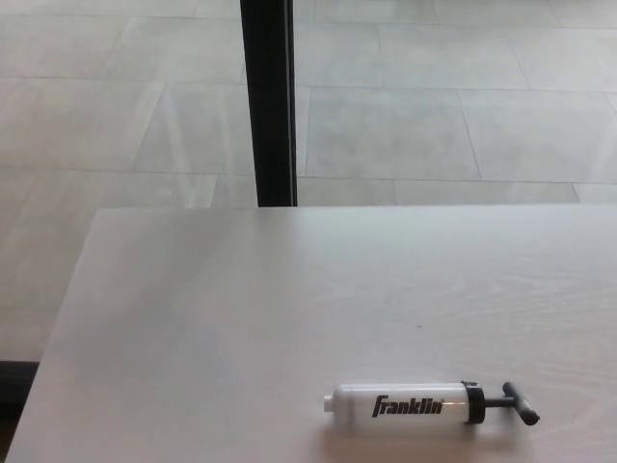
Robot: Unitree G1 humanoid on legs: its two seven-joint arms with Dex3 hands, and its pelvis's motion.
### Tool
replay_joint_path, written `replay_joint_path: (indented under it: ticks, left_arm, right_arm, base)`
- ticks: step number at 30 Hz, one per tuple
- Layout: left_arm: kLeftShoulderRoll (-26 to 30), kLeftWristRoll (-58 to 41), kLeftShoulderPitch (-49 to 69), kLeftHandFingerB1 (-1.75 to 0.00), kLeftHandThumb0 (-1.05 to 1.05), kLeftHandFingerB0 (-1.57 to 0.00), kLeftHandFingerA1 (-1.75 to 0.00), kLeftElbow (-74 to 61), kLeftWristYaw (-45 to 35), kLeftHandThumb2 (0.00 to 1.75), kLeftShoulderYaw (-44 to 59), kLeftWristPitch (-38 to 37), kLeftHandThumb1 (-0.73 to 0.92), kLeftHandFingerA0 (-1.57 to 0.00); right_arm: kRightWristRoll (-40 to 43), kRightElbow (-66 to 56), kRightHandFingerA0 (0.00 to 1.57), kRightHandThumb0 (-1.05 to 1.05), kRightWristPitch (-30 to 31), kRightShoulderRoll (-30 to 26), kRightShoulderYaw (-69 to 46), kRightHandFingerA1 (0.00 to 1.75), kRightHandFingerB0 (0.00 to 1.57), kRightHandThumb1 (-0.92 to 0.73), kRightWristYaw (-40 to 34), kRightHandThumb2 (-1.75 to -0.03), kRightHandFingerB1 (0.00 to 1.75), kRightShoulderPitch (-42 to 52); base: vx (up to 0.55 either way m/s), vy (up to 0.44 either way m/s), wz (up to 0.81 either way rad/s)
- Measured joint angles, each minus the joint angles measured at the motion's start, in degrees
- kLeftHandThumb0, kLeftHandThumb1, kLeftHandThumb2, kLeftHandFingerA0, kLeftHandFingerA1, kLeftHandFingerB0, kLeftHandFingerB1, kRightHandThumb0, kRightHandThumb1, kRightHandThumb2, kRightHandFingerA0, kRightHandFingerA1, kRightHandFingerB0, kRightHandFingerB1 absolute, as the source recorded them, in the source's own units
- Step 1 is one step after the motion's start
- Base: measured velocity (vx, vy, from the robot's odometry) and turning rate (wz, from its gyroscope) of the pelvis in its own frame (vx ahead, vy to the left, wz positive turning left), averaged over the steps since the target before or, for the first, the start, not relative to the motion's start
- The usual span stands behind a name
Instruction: The robot uses its left hand to lift the air pump kept on the middle of the desk and use the right hand to pull out the handle
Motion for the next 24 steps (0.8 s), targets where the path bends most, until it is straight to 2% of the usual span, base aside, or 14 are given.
replay_joint_path:
  ticks: [1,2,3,4,5,6,9,10,14,19,22,23,24]
  left_arm:
    - [-0.85,0.21,-0.09,-0.53,-0.46,-0.27,-0.66,-1.52,0.01,0.94,-1.36,0.23,0.48,-0.47]
    - [-2.10,0.52,-0.19,-0.57,-0.64,-0.41,-0.73,-3.78,0.01,0.90,-3.34,0.44,0.50,-0.53]
    - [-3.28,0.92,-0.22,-0.49,-0.60,-0.47,-0.73,-6.00,0.02,0.59,-5.46,0.74,0.63,-0.61]
    - [-3.75,1.08,-0.22,-0.59,-0.63,-0.44,-0.77,-6.90,0.02,0.90,-6.37,0.85,0.50,-0.62]
    - [-5.50,1.61,-0.22,-0.59,-0.63,-0.44,-0.77,-9.74,0.01,0.90,-9.41,0.98,0.50,-0.62]
    - [-6.60,2.08,-0.21,-0.52,-0.58,-0.52,-0.73,-11.49,-0.01,0.59,-11.56,1.14,0.62,-0.66]
    - [-9.44,3.47,-0.04,-0.49,-0.59,-0.49,-0.68,-15.10,-0.09,0.59,-17.80,1.55,0.63,-0.57]
    - [-10.18,3.91,0.10,-0.50,-0.56,-0.51,-0.66,-16.01,-0.16,0.58,-19.86,1.66,0.60,-0.59]
    - [-12.45,5.97,1.07,-0.54,-0.52,-0.51,-0.66,-19.18,-0.41,0.57,-27.73,2.22,0.59,-0.59]
    - [-13.48,9.40,2.41,-0.52,-0.53,-0.54,-0.64,-20.95,-1.20,0.58,-38.31,2.23,0.60,-0.64]
    - [-13.50,11.51,2.98,-0.52,-0.59,-0.50,-0.69,-21.79,-1.88,0.59,-43.83,2.23,0.64,-0.57]
    - [-13.43,12.33,3.04,-0.59,-0.64,-0.40,-0.72,-22.01,-2.32,0.92,-46.04,2.23,0.50,-0.50]
    - [-13.33,13.01,3.04,-0.59,-0.64,-0.40,-0.72,-22.27,-2.85,0.92,-47.94,2.31,0.50,-0.50]
  right_arm:
    - [-0.06,-1.20,0.49,-0.68,0.05,0.54,0.91,0.54,0.30,-0.85,0.00,-0.65,0.37,-0.10]
    - [-0.18,-2.95,0.51,-0.70,0.10,1.39,2.25,0.54,0.35,-0.83,0.03,-0.65,0.36,-0.24]
    - [-0.30,-4.65,0.53,-0.68,0.27,2.22,3.69,0.54,0.37,-0.83,0.03,-0.65,0.36,-0.30]
    - [-0.34,-5.41,0.57,-0.69,0.36,2.60,4.29,0.51,0.41,-0.82,0.04,-0.66,0.35,-0.35]
    - [-0.44,-7.65,0.57,-0.69,0.63,3.92,6.17,0.51,0.41,-0.82,0.05,-0.66,0.35,-0.47]
    - [-0.49,-8.94,0.58,-0.73,0.85,4.80,7.39,0.51,0.41,-0.83,0.08,-0.65,0.36,-0.52]
    - [-0.71,-12.15,0.56,-0.70,1.53,7.13,10.74,0.55,0.40,-0.84,0.16,-0.65,0.37,-0.55]
    - [-0.75,-13.08,0.56,-0.70,1.76,7.82,11.69,0.60,0.41,-0.83,0.20,-0.66,0.38,-0.56]
    - [-0.93,-16.18,0.59,-0.68,2.59,10.09,15.13,0.64,0.47,-0.85,0.27,-0.65,0.40,-0.56]
    - [-1.09,-18.78,0.60,-0.68,3.69,11.71,18.39,0.65,0.49,-0.85,0.35,-0.65,0.42,-0.55]
    - [-1.11,-20.10,0.63,-0.68,4.47,12.36,19.77,0.64,0.52,-0.85,0.36,-0.65,0.44,-0.58]
    - [-1.14,-20.49,0.63,-0.68,4.81,12.55,20.26,0.65,0.52,-0.85,0.36,-0.65,0.44,-0.59]
    - [-1.18,-20.84,0.63,-0.68,5.13,12.61,20.68,0.65,0.52,-0.85,0.36,-0.65,0.44,-0.61]
  base:
    - [0.00,0.000,0.00]
    - [0.00,0.000,0.00]
    - [0.00,0.000,0.00]
    - [0.00,0.000,0.00]
    - [0.00,0.000,0.00]
    - [0.00,0.000,0.00]
    - [0.00,0.000,0.00]
    - [0.00,0.000,0.00]
    - [0.00,0.000,0.00]
    - [0.00,0.000,0.00]
    - [0.00,0.000,0.00]
    - [0.00,0.000,0.00]
    - [0.00,0.000,0.00]
